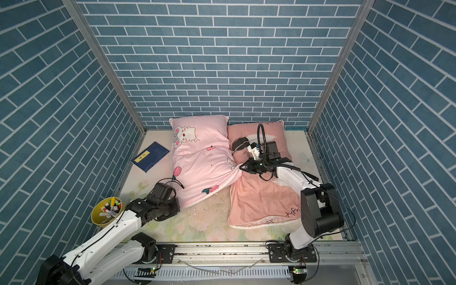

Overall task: Zip up pillowcases
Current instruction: Zip the zipper on the pillowcase, then place the pillowcase at the center of the board, then adjust the pillowcase at the center of the board.

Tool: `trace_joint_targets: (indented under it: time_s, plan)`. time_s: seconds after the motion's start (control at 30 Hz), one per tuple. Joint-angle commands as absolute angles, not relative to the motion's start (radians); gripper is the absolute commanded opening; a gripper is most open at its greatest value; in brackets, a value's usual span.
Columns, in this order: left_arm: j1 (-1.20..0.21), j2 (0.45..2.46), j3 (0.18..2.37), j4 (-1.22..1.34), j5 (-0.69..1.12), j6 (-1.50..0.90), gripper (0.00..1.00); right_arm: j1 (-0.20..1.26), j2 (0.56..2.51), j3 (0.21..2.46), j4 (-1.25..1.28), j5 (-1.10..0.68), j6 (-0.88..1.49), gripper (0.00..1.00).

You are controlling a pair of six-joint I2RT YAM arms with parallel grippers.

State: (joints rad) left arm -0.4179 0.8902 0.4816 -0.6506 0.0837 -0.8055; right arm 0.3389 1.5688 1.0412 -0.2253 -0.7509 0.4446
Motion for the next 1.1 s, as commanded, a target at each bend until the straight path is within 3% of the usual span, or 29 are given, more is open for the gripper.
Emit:
trace_joint_targets:
  time_s: [0.0,0.13,0.2,0.23,0.3,0.37,0.43,0.6,0.77,0.9,1.07]
  plan:
    - [-0.381,0.886,0.490,-0.744,0.025,-0.772,0.00,0.306,1.551,1.089,-0.171,-0.684,0.389,0.00]
    - [-0.357,0.886,0.535,-0.767,0.005,-0.743,0.00,0.306,1.537,1.080,-0.177,-0.689,0.377,0.00]
    - [-0.357,0.905,0.604,-0.801,-0.029,-0.686,0.14,0.306,1.530,1.082,-0.193,-0.695,0.374,0.00]
    - [-0.357,0.928,0.665,-0.847,-0.053,-0.641,0.21,0.307,1.528,1.085,-0.210,-0.701,0.370,0.05]
    - [-0.361,0.990,0.802,-0.935,-0.107,-0.555,0.43,0.305,1.524,1.099,-0.271,-0.712,0.348,0.34]
    - [-0.382,1.043,0.933,-0.974,-0.149,-0.495,0.59,0.304,1.503,1.098,-0.339,-0.687,0.317,0.77]
    - [-0.403,1.087,1.023,-0.960,-0.158,-0.448,0.67,0.298,1.462,1.085,-0.395,-0.632,0.299,0.98]
    - [-0.521,1.298,1.213,-0.775,-0.138,-0.361,0.66,0.232,1.339,1.047,-0.536,-0.360,0.341,0.98]
    - [-0.684,1.612,1.438,-0.556,-0.020,-0.293,0.65,0.101,1.254,1.028,-0.711,-0.037,0.419,0.91]
    - [-0.757,1.807,1.533,-0.489,0.114,-0.293,0.63,0.043,1.219,0.995,-0.773,0.034,0.447,0.88]
    - [-0.753,1.829,1.380,-0.428,0.116,-0.303,0.60,-0.007,1.218,0.932,-0.789,0.023,0.456,0.87]
